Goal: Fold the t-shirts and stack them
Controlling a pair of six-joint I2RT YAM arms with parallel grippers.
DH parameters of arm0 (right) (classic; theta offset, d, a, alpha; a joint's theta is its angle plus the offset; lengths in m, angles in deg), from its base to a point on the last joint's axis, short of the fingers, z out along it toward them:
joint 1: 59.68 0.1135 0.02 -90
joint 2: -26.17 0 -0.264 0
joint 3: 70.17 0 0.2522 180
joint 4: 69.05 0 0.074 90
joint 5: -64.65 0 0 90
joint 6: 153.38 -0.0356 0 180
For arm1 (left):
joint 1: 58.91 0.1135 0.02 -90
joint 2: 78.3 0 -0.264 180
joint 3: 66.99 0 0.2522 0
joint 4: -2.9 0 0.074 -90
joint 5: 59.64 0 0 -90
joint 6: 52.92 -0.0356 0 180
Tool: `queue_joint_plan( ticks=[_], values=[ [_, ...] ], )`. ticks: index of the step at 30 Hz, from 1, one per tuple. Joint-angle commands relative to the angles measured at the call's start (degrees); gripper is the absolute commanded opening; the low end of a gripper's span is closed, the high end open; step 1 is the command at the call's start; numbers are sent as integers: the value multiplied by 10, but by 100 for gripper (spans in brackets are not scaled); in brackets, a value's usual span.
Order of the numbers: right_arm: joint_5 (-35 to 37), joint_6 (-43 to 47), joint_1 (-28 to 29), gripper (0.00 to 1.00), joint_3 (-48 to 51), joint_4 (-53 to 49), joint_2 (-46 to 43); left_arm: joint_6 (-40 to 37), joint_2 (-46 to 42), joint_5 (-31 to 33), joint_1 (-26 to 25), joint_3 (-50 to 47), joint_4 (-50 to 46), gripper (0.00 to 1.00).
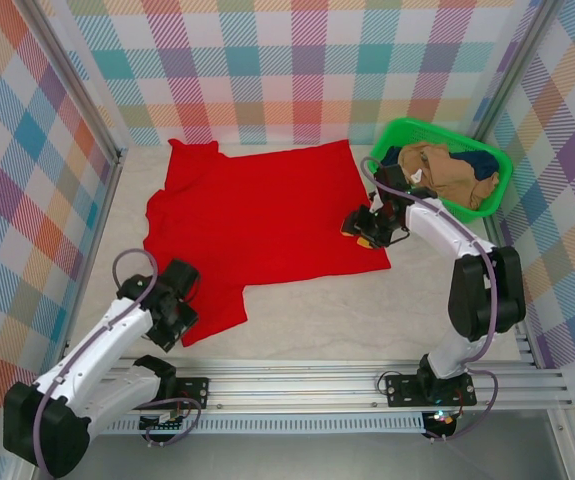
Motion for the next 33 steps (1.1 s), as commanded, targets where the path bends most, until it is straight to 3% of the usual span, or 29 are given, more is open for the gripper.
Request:
queue_joint_plan(
  ticks=[1, 6, 9, 12, 15, 18, 25, 33],
  values=[
    [-7, 2, 4, 47, 12, 1, 18, -35, 50, 40, 37, 91, -5, 47],
    [-10, -2, 4, 46, 0, 13, 48, -126, 193, -33, 169, 135, 131, 27],
    [-12, -5, 3, 46, -9, 22, 70, -164, 288, -41, 206, 172, 179, 26],
    [-9, -8, 3, 46, -23, 18, 88, -191, 357, -42, 219, 203, 166, 29],
    [-8, -10, 3, 46, -27, 22, 93, -205, 369, -36, 219, 193, 182, 37],
    [-11, -10, 3, 46, -26, 23, 95, -225, 382, -17, 220, 184, 185, 39],
    [-10, -4, 3, 46, -23, 23, 94, -269, 377, 35, 225, 146, 163, 38],
    [1, 6, 3, 46, -28, 9, 100, -298, 395, 67, 284, 120, 161, 35]
  ],
)
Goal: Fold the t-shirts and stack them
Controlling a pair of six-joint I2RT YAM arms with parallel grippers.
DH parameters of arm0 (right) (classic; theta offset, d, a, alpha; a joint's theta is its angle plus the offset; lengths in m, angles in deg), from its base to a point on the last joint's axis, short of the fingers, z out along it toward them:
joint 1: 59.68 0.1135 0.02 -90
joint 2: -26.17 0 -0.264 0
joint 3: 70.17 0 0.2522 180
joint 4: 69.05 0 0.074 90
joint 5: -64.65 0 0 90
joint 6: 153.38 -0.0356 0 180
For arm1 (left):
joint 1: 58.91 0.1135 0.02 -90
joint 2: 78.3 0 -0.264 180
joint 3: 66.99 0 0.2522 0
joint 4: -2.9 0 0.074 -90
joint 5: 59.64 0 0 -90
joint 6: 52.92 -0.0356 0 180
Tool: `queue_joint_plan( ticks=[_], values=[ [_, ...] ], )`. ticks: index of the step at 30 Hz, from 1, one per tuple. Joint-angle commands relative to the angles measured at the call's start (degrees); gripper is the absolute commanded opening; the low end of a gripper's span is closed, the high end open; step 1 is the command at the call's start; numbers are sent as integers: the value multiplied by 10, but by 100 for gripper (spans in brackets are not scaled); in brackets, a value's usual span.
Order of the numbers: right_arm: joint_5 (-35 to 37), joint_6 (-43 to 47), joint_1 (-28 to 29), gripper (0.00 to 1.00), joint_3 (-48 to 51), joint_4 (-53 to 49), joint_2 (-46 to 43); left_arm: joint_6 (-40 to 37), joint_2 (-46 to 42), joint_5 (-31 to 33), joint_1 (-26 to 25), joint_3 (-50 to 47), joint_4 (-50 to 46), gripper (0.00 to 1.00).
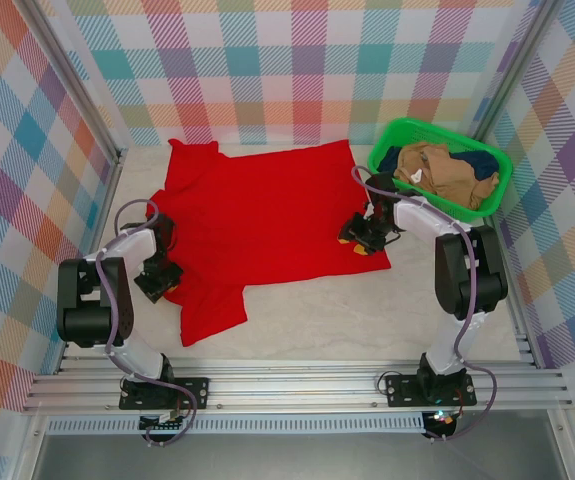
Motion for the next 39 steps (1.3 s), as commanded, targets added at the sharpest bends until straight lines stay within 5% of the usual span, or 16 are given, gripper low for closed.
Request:
queue_joint_plan(
  ticks=[1, 10, 15, 24, 29, 33, 39],
  values=[
    [1, 14, 3, 46, -18, -14, 9, -31, 1, 42, 29, -4, -21, 35],
    [5, 29, 4, 46, -22, -14, 8, -43, -47, 71, 30, 42, -54, 35],
    [3, 42, 3, 46, -32, -12, 20, 18, -95, -16, 3, 54, -37, 37],
    [-28, 45, 4, 46, -52, 0, 55, 78, 59, -81, 24, 108, 79, 41],
    [-29, 45, 10, 46, -61, -6, 66, 80, 126, -19, 59, 128, 29, 40],
    [-28, 39, 20, 47, -70, -7, 75, 68, 105, 17, 92, 77, 6, 38],
    [-2, 31, 28, 47, -102, -12, 102, 51, 46, -44, 96, 78, 28, 37]
  ],
)
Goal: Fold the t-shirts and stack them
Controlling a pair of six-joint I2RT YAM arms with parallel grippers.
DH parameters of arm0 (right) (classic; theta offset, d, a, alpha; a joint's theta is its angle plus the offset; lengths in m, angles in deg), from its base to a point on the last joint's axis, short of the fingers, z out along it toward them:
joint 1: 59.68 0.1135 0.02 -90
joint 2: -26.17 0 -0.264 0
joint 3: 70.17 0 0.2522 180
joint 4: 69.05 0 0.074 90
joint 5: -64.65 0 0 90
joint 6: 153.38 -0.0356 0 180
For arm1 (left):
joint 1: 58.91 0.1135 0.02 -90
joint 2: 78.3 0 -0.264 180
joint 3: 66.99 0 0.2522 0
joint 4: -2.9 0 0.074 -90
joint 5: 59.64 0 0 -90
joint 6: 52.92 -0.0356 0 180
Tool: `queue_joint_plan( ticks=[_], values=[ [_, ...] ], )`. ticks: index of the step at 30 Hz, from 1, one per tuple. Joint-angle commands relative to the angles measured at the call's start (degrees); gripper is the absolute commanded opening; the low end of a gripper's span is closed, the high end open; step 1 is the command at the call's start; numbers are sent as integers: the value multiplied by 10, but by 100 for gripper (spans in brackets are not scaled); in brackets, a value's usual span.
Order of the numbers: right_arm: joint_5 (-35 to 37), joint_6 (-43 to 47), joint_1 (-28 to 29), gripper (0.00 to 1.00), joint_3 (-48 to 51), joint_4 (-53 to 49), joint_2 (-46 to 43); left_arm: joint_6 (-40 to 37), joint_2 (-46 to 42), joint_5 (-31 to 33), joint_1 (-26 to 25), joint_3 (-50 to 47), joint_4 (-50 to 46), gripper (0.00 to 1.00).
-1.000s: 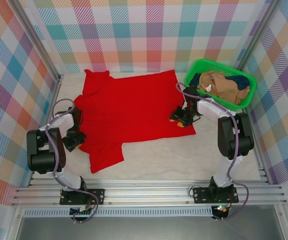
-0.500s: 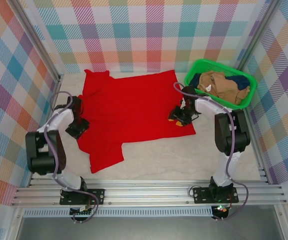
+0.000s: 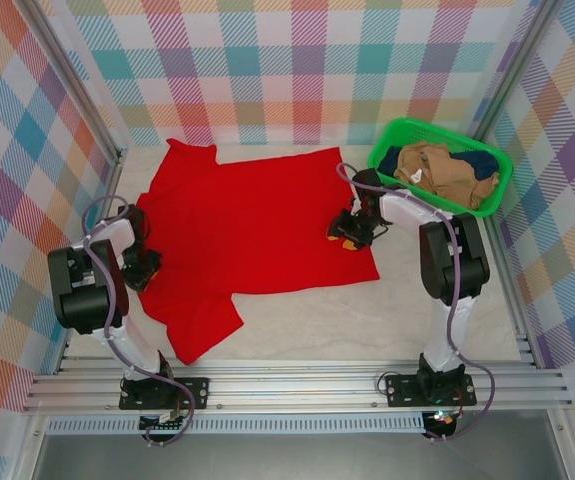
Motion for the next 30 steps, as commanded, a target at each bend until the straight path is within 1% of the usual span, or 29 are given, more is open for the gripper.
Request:
queue_joint_plan(
  ticks=[1, 3, 5, 10, 13, 16, 21, 27, 30],
  values=[
    [17, 1, 4, 46, -31, -10, 22, -14, -25, -24, -14, 31, -16, 39],
    [23, 4, 4, 46, -49, -11, 39, -16, -25, -36, -35, 74, -8, 41],
    [31, 11, 4, 46, -73, -26, 64, -12, 1, -51, -46, 121, -9, 42],
    [65, 21, -3, 43, -103, -81, 113, -10, 110, -75, -72, 211, -14, 43],
    [78, 17, -12, 42, -89, -99, 118, -19, 177, -102, -97, 251, -14, 43],
    [84, 14, -28, 42, -71, -104, 110, -34, 238, -113, -118, 309, -31, 42],
    [81, 15, -49, 43, -82, -109, 113, -40, 323, -131, -128, 414, -51, 42],
    [68, 15, -61, 43, -164, -123, 151, -60, 414, -137, -125, 594, -93, 43],
    [58, 17, -61, 44, -213, -138, 170, -71, 449, -128, -122, 677, -139, 44]
  ],
)
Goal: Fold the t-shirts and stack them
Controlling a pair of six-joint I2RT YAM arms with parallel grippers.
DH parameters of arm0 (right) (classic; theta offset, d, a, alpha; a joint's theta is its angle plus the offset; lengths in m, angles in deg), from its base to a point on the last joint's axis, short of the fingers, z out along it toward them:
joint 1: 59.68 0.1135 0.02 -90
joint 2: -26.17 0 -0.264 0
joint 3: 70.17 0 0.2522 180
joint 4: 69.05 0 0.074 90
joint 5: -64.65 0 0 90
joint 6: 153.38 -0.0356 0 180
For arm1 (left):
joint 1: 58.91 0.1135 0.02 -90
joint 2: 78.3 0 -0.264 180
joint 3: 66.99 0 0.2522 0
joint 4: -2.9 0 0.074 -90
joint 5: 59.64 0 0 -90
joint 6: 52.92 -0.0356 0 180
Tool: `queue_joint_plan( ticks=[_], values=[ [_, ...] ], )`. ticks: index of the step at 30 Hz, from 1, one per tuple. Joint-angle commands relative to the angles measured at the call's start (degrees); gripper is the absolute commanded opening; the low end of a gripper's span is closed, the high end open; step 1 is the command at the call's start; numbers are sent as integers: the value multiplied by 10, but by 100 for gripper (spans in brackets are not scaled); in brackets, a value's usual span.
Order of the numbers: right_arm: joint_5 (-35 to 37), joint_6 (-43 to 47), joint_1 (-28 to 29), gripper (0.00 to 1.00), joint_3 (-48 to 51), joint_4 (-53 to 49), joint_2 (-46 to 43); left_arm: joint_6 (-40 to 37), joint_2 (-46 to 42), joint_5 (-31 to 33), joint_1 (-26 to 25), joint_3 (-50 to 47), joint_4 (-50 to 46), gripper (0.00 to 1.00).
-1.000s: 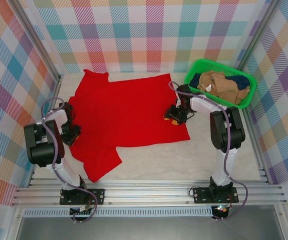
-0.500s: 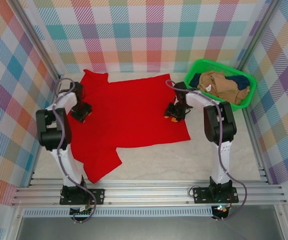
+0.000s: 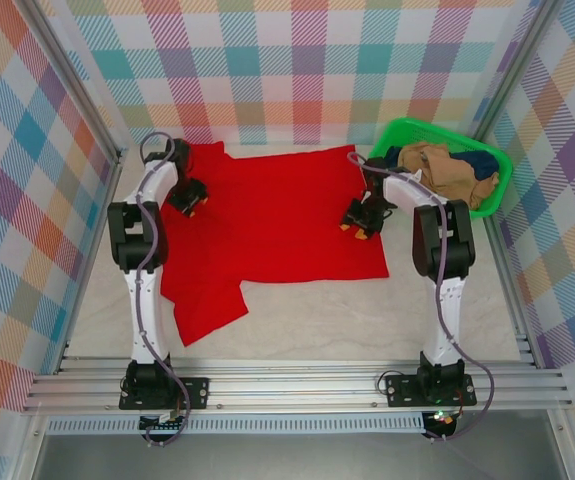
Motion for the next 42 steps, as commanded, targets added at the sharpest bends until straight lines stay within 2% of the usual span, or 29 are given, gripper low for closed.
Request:
queue_joint_plan(
  ticks=[1, 3, 5, 7, 9, 12, 15, 19, 25, 29, 35, 42],
  values=[
    [11, 9, -3, 44, -39, -31, 28, -27, 44, 16, 6, 66, -71, 45],
    [9, 11, -3, 46, -28, -12, -5, -31, 5, 52, 3, 51, -81, 50],
    [11, 10, -3, 47, -3, 7, -51, -37, -73, 102, -5, -14, -69, 55],
    [19, 6, -3, 48, 30, 21, -107, -35, -170, 146, -13, -117, -58, 59],
    [24, -3, -3, 48, 70, 33, -159, -17, -275, 162, -20, -230, -62, 60],
    [14, -23, -2, 48, 149, 58, -240, 20, -416, 129, -47, -422, -78, 59],
    [-13, -36, 2, 49, 221, 73, -300, 85, -543, 87, -98, -613, -78, 56],
    [-85, -39, 6, 49, 310, 96, -362, 163, -665, 46, -149, -781, -68, 53],
    [-119, -17, 6, 49, 364, 81, -410, 168, -718, 58, -153, -854, -88, 49],
    [-110, -16, 6, 49, 379, 72, -428, 169, -732, 49, -153, -893, -46, 48],
    [-109, -30, 6, 49, 396, 77, -443, 165, -707, 47, -153, -908, 11, 44],
    [-106, -31, 6, 49, 410, 71, -460, 147, -669, 75, -153, -884, 64, 38]
  ],
)
